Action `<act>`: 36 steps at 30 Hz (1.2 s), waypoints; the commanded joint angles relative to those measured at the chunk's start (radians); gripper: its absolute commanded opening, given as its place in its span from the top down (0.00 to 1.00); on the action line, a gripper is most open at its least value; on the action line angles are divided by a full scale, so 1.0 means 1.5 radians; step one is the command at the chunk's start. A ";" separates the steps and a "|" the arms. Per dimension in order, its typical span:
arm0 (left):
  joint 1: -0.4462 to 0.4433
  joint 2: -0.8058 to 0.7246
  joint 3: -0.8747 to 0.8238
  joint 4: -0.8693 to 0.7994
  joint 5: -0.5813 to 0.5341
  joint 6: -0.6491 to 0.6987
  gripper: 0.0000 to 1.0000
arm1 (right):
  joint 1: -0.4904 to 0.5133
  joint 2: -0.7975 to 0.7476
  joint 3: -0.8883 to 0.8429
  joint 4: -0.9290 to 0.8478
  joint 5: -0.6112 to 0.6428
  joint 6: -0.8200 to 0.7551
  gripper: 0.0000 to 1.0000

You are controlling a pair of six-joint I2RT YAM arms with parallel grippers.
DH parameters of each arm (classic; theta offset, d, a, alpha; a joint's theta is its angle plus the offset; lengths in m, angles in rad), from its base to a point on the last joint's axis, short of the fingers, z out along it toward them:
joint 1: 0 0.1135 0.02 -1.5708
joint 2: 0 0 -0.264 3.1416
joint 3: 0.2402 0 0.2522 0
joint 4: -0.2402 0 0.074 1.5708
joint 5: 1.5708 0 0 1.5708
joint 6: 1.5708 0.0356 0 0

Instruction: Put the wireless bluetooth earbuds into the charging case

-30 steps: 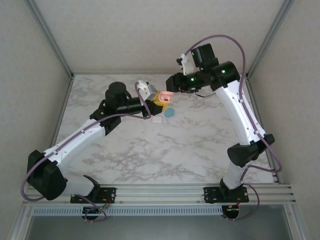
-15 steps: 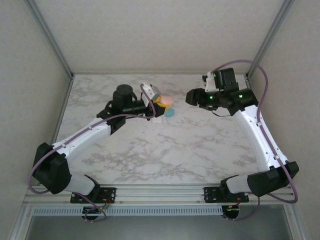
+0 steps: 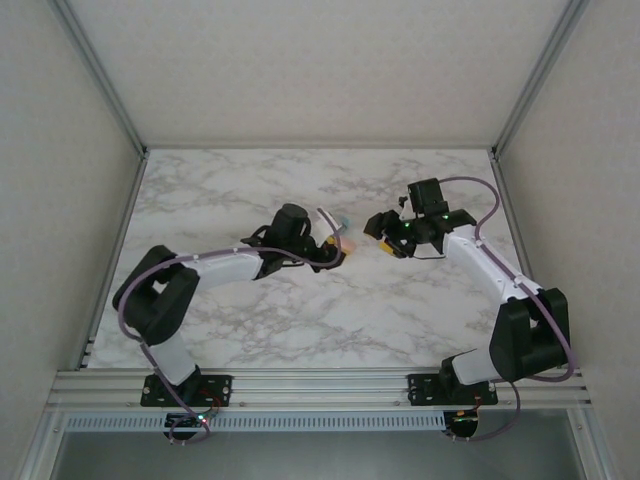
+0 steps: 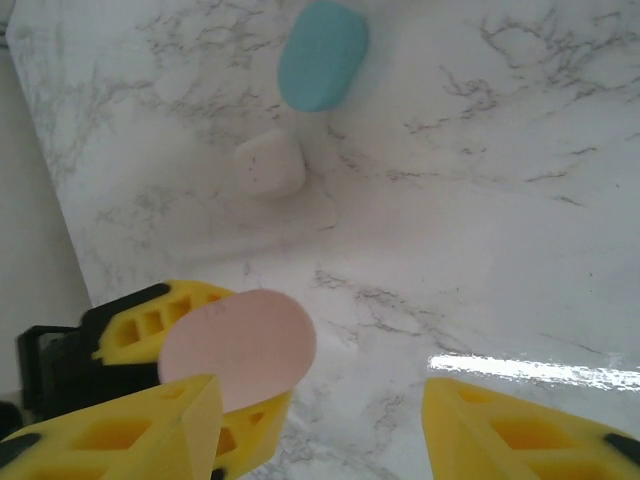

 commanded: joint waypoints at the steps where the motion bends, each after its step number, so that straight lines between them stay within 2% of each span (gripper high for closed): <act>1: -0.015 0.063 0.027 0.037 -0.055 0.000 0.88 | -0.004 0.001 -0.010 0.046 0.017 0.029 0.45; 5: -0.023 0.125 0.053 0.057 -0.104 -0.011 0.88 | -0.004 -0.027 -0.028 0.039 0.062 0.031 0.44; 10: -0.031 0.158 0.070 0.034 -0.160 -0.001 0.87 | -0.012 -0.057 -0.044 0.029 0.091 0.032 0.44; 14: -0.033 0.164 0.059 0.012 -0.174 0.007 0.82 | -0.023 -0.074 -0.056 0.024 0.105 0.031 0.44; 25: -0.019 0.074 -0.030 0.013 -0.189 0.013 0.51 | -0.068 -0.106 -0.050 -0.026 0.165 -0.011 0.42; 26: -0.018 0.061 -0.036 0.009 -0.186 0.015 0.46 | -0.074 -0.109 -0.047 -0.034 0.179 -0.020 0.41; 28: -0.013 0.031 -0.052 0.006 -0.178 0.018 0.31 | -0.088 -0.122 -0.044 -0.046 0.232 -0.047 0.36; 32: 0.011 -0.044 -0.091 0.004 -0.170 -0.009 0.26 | -0.105 -0.161 -0.051 -0.055 0.420 -0.103 0.27; 33: 0.019 -0.066 -0.105 0.009 -0.169 -0.015 0.18 | -0.109 -0.172 -0.061 -0.045 0.476 -0.120 0.25; 36: 0.059 -0.134 -0.125 -0.008 -0.163 -0.044 0.14 | -0.122 -0.197 -0.111 0.033 0.587 -0.196 0.22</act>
